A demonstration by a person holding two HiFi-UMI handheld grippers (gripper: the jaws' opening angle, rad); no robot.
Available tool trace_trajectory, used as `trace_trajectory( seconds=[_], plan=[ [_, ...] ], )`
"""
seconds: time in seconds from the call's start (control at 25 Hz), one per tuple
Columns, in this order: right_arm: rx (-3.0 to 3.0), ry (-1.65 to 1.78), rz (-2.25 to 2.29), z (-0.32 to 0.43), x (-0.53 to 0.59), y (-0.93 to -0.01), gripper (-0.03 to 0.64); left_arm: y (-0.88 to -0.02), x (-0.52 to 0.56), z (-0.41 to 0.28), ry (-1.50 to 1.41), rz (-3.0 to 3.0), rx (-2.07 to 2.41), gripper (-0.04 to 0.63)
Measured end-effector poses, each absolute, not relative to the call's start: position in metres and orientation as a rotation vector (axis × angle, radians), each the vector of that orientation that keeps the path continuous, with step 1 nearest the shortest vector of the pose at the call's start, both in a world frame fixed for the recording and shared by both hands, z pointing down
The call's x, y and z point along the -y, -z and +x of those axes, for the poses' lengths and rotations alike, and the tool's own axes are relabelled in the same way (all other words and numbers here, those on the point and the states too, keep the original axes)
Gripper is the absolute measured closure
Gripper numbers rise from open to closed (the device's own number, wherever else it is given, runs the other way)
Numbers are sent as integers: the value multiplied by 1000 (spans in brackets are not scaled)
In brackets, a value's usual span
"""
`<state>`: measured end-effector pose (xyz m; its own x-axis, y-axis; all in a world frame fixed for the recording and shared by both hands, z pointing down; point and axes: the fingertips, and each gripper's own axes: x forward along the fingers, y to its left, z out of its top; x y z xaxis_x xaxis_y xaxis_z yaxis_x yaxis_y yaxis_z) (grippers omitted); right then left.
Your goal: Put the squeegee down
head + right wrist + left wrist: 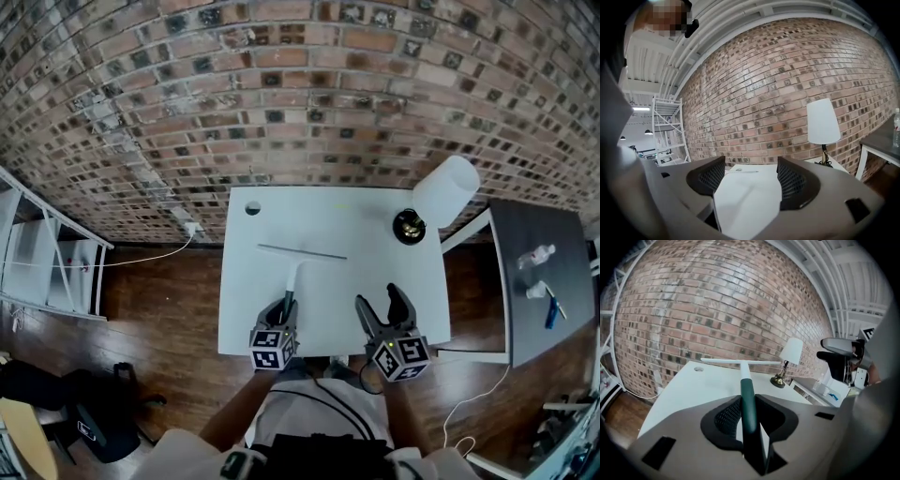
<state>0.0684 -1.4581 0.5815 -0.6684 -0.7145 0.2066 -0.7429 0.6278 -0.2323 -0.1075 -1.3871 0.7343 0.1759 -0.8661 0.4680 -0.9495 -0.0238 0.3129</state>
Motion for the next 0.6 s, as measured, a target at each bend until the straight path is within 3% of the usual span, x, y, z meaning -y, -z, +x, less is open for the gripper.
trace_trajectory(
  seconds=[0.6],
  plan=[
    [2615,-517,1256,126,1469,-626,255,-844,1481,-118,-478,1684,1777,514]
  ],
)
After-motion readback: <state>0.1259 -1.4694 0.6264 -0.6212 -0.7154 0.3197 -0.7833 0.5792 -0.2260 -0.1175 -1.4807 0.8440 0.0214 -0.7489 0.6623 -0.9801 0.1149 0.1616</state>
